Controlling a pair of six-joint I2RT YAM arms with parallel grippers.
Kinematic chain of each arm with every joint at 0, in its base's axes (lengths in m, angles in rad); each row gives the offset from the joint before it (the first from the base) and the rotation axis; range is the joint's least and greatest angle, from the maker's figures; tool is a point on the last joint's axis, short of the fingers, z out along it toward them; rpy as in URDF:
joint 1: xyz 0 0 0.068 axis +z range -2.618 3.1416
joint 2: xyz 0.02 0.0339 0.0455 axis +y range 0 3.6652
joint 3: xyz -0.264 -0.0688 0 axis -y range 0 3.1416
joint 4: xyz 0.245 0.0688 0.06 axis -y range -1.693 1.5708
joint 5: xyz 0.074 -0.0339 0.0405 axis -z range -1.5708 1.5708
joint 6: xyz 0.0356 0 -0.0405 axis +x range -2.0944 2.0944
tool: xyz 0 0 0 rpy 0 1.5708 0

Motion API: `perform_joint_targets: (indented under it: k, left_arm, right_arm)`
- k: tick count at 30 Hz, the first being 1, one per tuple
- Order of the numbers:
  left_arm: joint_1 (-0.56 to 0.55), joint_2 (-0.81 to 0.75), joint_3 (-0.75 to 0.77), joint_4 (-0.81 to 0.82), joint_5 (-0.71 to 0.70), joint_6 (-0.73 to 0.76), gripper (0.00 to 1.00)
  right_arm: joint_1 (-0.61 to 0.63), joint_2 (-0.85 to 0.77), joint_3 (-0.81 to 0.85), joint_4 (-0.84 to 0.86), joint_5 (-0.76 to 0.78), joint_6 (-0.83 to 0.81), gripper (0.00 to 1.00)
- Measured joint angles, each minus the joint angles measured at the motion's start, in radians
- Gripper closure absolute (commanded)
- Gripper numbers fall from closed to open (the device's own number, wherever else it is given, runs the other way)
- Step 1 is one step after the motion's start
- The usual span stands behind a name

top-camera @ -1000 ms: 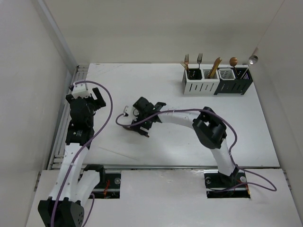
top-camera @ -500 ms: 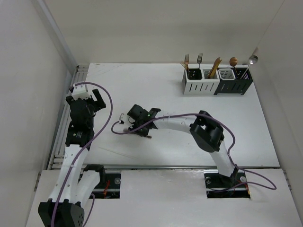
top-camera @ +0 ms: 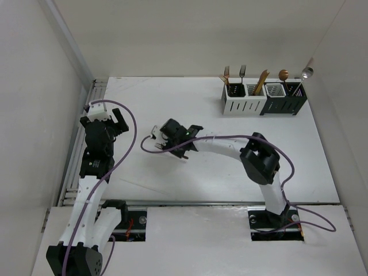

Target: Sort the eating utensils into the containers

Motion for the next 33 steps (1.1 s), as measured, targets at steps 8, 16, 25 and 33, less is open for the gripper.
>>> perform_joint_targets:
  k: [8, 16, 25, 33]
  left_arm:
    - [0.000, 0.000, 0.000, 0.000, 0.000, 0.000, 0.21]
    - [0.000, -0.001, -0.002, 0.000, -0.001, 0.000, 0.21]
    - [0.016, 0.000, -0.002, 0.000, -0.001, 0.001, 0.21]
    - [0.033, 0.024, -0.002, 0.004, -0.003, 0.001, 0.21]
  right_arm:
    - [-0.203, -0.271, -0.027, 0.141, -0.076, 0.099, 1.00]
    - [-0.565, -0.461, -0.076, 0.314, -0.126, 0.188, 1.00]
    - [-0.854, -0.459, -0.065, 0.378, -0.099, 0.217, 1.00]
    - [-0.954, -0.452, -0.038, 0.454, -0.098, 0.224, 1.00]
